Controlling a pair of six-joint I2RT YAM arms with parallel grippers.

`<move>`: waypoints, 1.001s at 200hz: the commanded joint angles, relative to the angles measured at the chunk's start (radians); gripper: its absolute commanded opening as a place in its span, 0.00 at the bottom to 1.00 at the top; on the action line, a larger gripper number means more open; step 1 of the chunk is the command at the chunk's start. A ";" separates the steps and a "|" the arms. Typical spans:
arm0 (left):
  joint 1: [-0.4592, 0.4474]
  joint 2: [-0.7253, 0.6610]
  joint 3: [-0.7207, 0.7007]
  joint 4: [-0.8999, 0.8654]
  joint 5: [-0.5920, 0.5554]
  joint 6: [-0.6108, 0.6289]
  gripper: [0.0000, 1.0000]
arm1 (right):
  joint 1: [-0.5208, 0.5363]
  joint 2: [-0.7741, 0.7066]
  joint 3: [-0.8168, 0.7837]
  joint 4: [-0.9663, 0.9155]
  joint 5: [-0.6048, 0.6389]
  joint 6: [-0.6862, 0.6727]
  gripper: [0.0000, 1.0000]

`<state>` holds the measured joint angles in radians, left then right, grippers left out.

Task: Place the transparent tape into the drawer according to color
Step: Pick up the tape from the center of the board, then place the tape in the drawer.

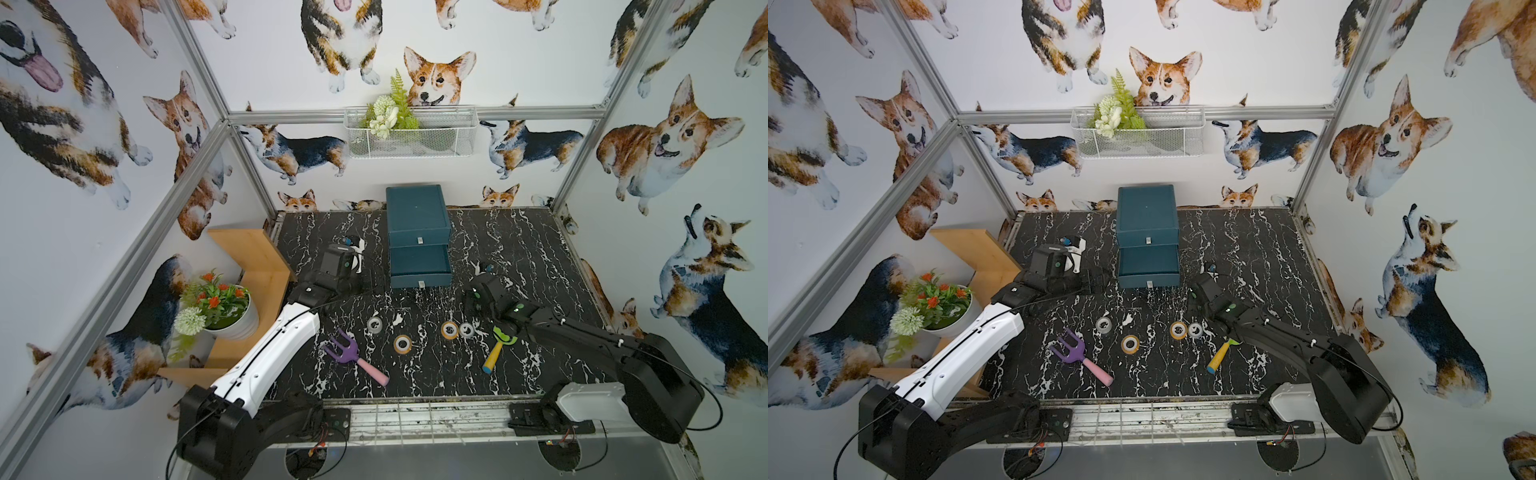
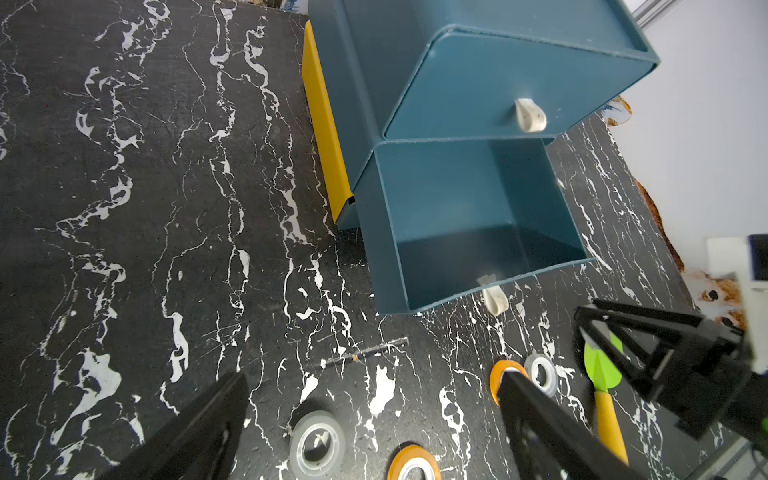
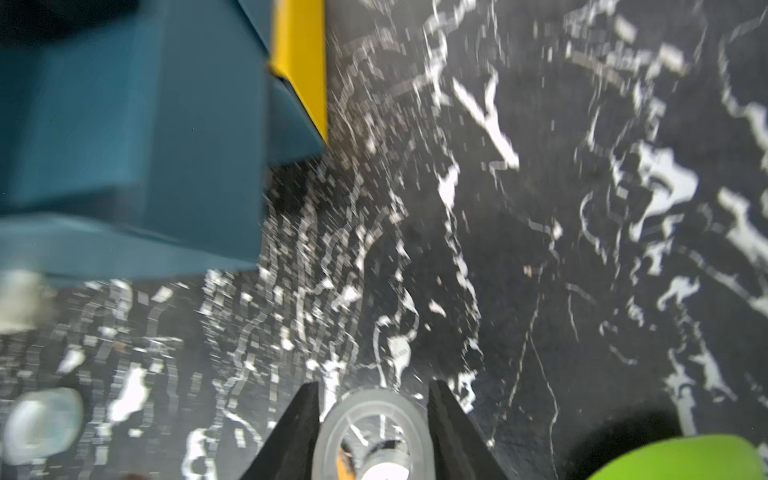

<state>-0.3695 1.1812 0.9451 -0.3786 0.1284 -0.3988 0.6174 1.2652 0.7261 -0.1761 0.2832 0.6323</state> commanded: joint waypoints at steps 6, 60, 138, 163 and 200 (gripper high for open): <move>0.000 0.001 0.000 0.017 0.004 0.007 0.99 | 0.004 -0.050 0.091 -0.037 0.006 -0.057 0.35; 0.000 -0.001 -0.002 0.008 -0.012 0.012 1.00 | 0.012 0.134 0.338 0.016 -0.049 -0.137 0.35; 0.000 -0.003 -0.005 0.007 -0.020 0.012 0.99 | 0.015 0.398 0.494 0.080 -0.008 -0.191 0.34; 0.000 0.000 -0.005 0.006 -0.015 0.012 1.00 | 0.017 0.443 0.524 0.061 -0.006 -0.209 0.38; 0.000 0.000 0.000 -0.002 -0.033 0.015 0.99 | 0.029 0.480 0.549 0.035 0.011 -0.224 0.40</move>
<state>-0.3695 1.1805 0.9428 -0.3786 0.1097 -0.3981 0.6392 1.7306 1.2579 -0.1318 0.2638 0.4358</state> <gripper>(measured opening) 0.996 0.377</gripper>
